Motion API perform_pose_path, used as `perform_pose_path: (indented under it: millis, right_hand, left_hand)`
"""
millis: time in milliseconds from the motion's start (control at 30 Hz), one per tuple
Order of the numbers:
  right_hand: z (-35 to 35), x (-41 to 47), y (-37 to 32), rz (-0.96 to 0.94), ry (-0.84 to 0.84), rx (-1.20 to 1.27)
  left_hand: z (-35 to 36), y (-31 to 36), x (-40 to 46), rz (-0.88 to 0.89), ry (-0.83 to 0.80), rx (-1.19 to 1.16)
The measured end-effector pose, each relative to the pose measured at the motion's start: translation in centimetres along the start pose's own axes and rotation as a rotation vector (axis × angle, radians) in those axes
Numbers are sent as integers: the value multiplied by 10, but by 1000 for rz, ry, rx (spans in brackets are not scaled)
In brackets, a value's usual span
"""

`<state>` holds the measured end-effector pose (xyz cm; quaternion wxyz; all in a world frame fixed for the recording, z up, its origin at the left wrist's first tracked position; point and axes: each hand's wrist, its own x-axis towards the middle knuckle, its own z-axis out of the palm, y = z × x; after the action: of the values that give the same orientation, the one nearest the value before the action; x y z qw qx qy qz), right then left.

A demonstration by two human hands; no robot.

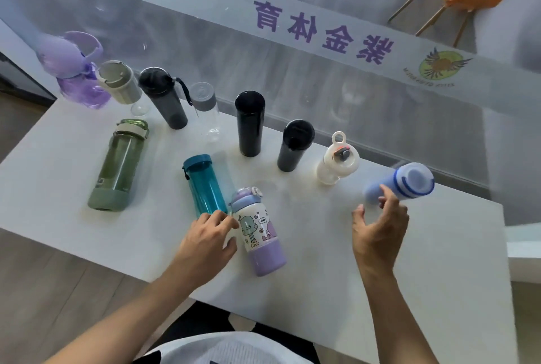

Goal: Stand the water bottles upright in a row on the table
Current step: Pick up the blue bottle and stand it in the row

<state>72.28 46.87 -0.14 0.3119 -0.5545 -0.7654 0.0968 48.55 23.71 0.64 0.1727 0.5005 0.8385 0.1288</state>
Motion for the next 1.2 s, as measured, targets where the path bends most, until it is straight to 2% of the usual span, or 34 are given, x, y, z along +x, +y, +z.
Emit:
perform_pose_path:
  millis: [133,200,400,467,867,1067,1200]
  right_hand:
    - [-12,27,18,81,121,-173]
    - [-18,55,22,118,103,-182]
    - [-14,112,37,243,-279,-141]
    - [-13,114,44,285,-334,-86]
    - [-7,119,47,249,-317,76]
    - [-9,121,47,256,-371,34]
    - [-13,114,36,120,-243,-64]
  left_hand:
    - [-3,-7,10,19,-5,-5]
    - [-3,0,16,52,-4,-10]
    - [8,39,28,165,-28,-18]
    - [12,49,29,183,-44,-14]
    - [19,63,29,141,-65,27]
    - [21,63,28,146,-56,26]
    - [16,58,28,134,-49,25]
